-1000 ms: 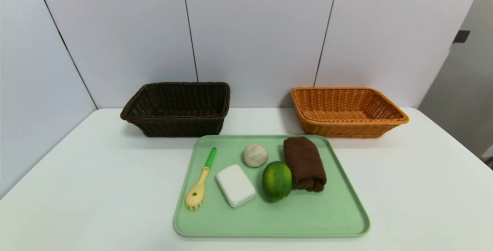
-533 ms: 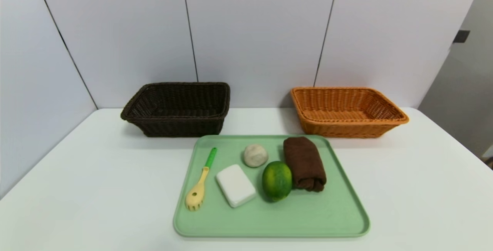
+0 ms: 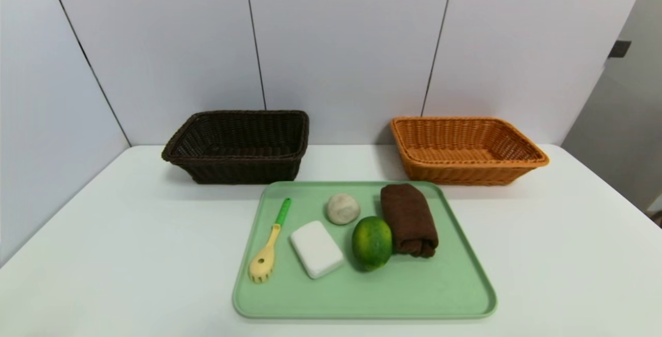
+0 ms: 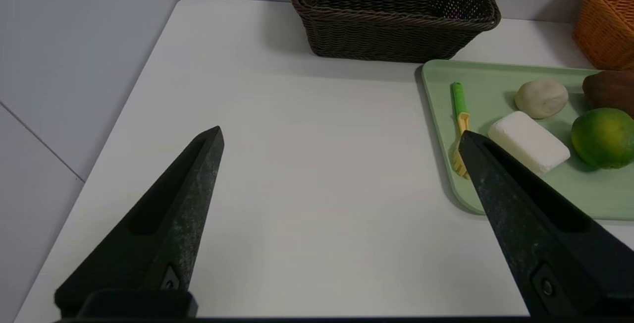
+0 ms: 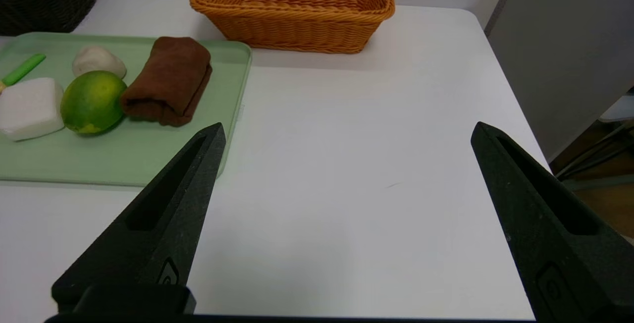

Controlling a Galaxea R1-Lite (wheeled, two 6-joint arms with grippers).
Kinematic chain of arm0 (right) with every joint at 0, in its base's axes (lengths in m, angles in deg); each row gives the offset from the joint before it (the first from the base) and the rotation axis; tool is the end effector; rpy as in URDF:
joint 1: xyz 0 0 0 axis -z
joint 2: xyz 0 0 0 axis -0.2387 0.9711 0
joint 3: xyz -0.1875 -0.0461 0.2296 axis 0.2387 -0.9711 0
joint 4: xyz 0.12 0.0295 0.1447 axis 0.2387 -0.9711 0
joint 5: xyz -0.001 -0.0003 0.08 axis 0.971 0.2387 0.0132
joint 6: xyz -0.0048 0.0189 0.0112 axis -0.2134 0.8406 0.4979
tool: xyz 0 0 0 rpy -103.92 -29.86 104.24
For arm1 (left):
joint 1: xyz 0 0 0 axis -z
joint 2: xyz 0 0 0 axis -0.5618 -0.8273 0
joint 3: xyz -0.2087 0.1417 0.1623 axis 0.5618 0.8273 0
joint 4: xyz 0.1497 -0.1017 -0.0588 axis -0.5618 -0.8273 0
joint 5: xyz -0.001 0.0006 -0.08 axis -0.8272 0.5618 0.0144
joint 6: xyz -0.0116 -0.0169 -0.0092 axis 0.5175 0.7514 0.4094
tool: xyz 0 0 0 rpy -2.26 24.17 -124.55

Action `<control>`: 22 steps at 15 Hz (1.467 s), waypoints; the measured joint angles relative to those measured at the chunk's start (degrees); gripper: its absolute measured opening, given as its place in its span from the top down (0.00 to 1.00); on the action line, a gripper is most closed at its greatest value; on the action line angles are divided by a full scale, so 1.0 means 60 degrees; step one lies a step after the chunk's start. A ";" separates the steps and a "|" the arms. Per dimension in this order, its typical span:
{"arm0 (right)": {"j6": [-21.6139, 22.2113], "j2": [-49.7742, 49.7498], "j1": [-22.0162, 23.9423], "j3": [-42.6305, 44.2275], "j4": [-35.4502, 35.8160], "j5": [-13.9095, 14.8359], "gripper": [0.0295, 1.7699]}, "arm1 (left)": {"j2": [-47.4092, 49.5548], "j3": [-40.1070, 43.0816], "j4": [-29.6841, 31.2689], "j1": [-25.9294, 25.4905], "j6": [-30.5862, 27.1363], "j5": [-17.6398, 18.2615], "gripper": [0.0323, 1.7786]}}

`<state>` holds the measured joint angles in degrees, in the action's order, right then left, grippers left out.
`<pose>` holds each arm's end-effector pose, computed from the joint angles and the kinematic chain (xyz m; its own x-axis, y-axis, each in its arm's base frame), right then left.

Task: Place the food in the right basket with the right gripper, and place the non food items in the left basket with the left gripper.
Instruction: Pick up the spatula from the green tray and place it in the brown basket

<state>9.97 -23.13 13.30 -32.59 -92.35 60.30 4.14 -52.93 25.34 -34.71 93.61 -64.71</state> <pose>-0.0215 -0.0003 0.2381 0.9814 0.0059 -0.1918 -0.0164 0.9984 -0.0533 -0.0142 -0.0007 0.2486 0.9892 -0.0103 -0.1464 -0.0027 0.9961 -0.0884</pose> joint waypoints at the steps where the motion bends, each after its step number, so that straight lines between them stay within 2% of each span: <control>1: 0.0000 0.0565 0.0000 0.0301 -0.0073 0.0000 0.03 | -0.0685 -0.0447 0.0000 0.0000 0.0000 0.0047 0.05; 6: -0.0161 0.3454 -0.0142 0.1900 -0.0670 -0.0112 0.03 | -0.3655 -0.2422 -0.0142 0.0230 -0.0014 0.0914 0.05; 9: -0.0536 0.4962 -0.0575 0.2647 -0.0721 -0.0236 0.03 | -0.5043 -0.3098 -0.0587 0.1142 -0.0006 0.0992 0.05; 12: -0.0616 0.6197 -0.1355 0.3153 -0.0670 -0.0297 0.03 | -0.6154 -0.3322 -0.0626 0.2213 0.0156 0.0965 0.05; 14: -0.0605 0.6857 -0.1908 0.3446 -0.0652 -0.0343 0.03 | -0.6859 -0.3576 -0.0624 0.2954 0.0565 0.0918 0.05; 18: -0.0445 0.8007 -0.2779 0.4068 -0.0640 -0.0360 0.03 | -0.8389 -0.4352 -0.0542 0.3903 0.1243 0.0796 0.05; 20: -0.0238 0.8582 -0.3033 0.4411 -0.0620 -0.0360 0.03 | -0.9251 -0.4665 -0.0382 0.4397 0.1670 0.0396 0.05; 22: -0.0118 0.9090 -0.3180 0.4720 -0.0459 -0.0351 0.03 | -1.0019 -0.4815 -0.0014 0.4836 0.2062 -0.0286 0.05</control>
<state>9.26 31.41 -5.78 -4.27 -95.10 58.19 -55.97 -81.83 25.25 -5.69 105.98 -66.43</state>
